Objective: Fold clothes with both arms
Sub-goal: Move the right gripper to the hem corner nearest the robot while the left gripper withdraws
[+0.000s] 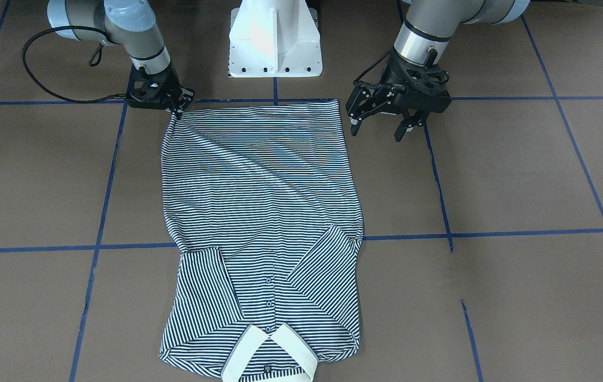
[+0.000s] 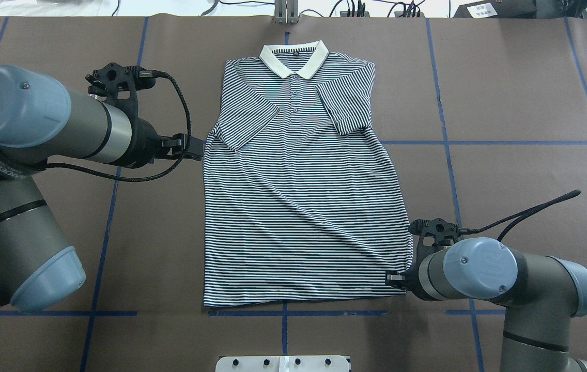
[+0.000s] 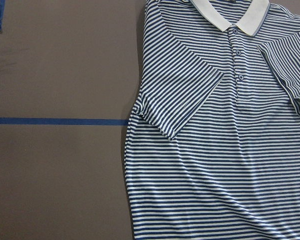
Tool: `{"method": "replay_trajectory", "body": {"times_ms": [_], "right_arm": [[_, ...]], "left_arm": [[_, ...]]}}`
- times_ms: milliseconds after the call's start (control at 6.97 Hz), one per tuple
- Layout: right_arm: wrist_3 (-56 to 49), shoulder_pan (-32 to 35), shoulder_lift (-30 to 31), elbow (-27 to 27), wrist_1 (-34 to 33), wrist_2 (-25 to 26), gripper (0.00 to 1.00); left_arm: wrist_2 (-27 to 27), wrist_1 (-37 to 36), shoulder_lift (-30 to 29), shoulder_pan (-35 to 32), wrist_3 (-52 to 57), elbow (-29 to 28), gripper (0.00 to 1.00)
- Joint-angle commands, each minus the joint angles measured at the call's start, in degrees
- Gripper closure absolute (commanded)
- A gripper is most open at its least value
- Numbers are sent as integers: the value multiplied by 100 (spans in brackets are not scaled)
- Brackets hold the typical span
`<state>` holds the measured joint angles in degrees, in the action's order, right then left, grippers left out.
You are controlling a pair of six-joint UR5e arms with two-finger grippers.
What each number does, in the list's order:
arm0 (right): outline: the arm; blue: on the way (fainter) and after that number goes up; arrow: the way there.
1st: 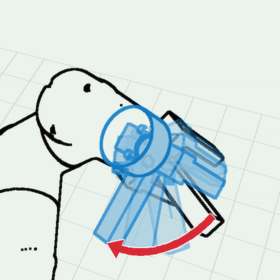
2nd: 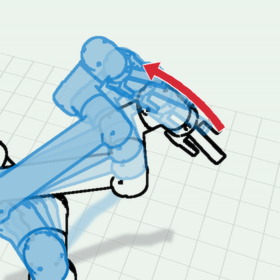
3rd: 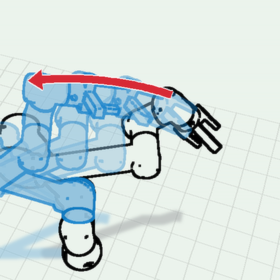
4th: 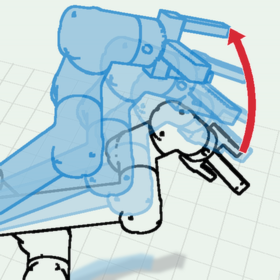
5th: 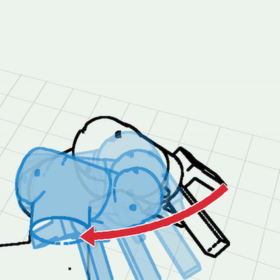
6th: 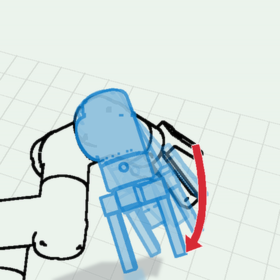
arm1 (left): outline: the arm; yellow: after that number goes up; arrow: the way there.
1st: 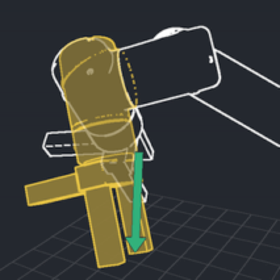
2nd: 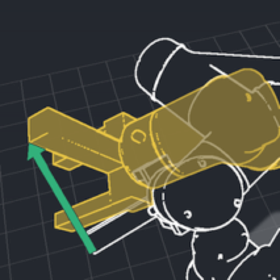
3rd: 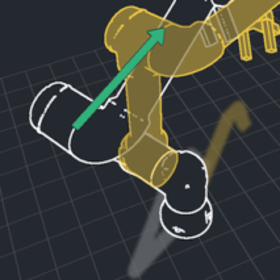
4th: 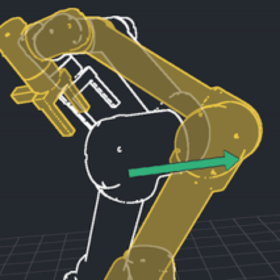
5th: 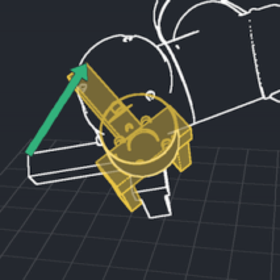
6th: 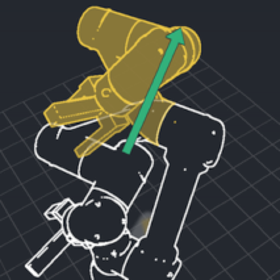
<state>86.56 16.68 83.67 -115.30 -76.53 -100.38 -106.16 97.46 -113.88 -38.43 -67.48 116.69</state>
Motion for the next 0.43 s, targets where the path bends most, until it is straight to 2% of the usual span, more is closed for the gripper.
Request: {"method": "replay_trajectory", "body": {"times_ms": [0, 143, 287], "right_arm": [[1, 11, -35, -106, -2, 9, 100], [1, 72, -35, -106, 6, 10, 100], [1, 159, -44, -115, 6, 1, 100]], "left_arm": [[-2, -8, 50, 316, -315, -15, 0], [94, 1, 85, 963, -1615, -41, 0], [704, -86, 103, 1596, -2385, -32, 0]]}}
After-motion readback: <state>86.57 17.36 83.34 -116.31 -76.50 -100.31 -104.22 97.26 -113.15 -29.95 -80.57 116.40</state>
